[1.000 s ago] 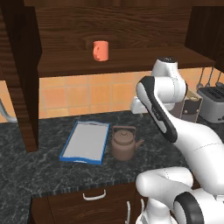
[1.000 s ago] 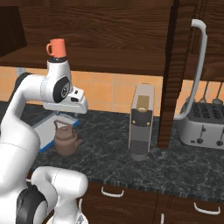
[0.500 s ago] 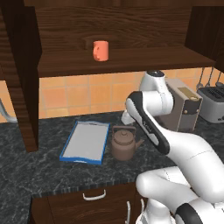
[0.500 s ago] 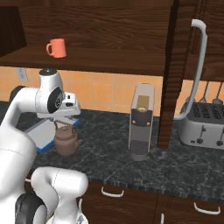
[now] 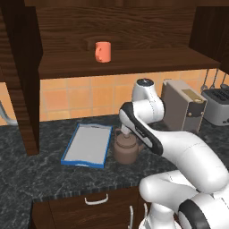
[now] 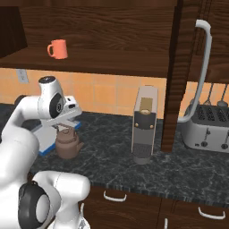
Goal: Pick the kettle from the counter and place it on the tray. Then pick the mug from the cabinet and place it on the tray. Then close the cabinet doors.
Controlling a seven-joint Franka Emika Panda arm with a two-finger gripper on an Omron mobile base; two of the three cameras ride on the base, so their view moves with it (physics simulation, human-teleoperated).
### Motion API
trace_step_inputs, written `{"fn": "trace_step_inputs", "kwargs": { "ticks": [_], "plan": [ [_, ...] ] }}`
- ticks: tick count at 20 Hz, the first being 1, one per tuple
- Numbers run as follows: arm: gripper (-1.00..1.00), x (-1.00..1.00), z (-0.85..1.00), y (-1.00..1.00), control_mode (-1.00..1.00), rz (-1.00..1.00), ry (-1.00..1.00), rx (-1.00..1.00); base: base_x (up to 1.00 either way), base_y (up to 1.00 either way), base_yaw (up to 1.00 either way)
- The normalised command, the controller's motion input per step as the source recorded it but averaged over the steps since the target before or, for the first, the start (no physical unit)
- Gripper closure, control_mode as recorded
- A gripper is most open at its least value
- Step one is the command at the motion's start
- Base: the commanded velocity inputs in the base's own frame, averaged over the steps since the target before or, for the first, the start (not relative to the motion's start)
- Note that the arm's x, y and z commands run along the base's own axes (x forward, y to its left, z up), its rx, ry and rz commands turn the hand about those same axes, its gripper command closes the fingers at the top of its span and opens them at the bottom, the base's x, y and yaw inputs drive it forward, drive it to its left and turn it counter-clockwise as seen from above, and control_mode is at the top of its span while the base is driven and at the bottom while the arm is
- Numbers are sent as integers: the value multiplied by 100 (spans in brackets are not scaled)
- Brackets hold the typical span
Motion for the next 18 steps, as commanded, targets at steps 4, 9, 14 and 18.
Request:
{"fn": "trace_step_inputs", "kwargs": {
  "ticks": [4,9,14,18],
  "plan": [
    [-100,28,-24,0,-100,21,-1,-2,0,0,0],
    [-100,36,-24,6,-100,7,-1,-5,0,0,0],
    [-100,30,-22,13,-100,1,0,-4,0,0,0],
    [-100,-1,-39,6,-100,1,1,-3,0,0,0]
  ]
}}
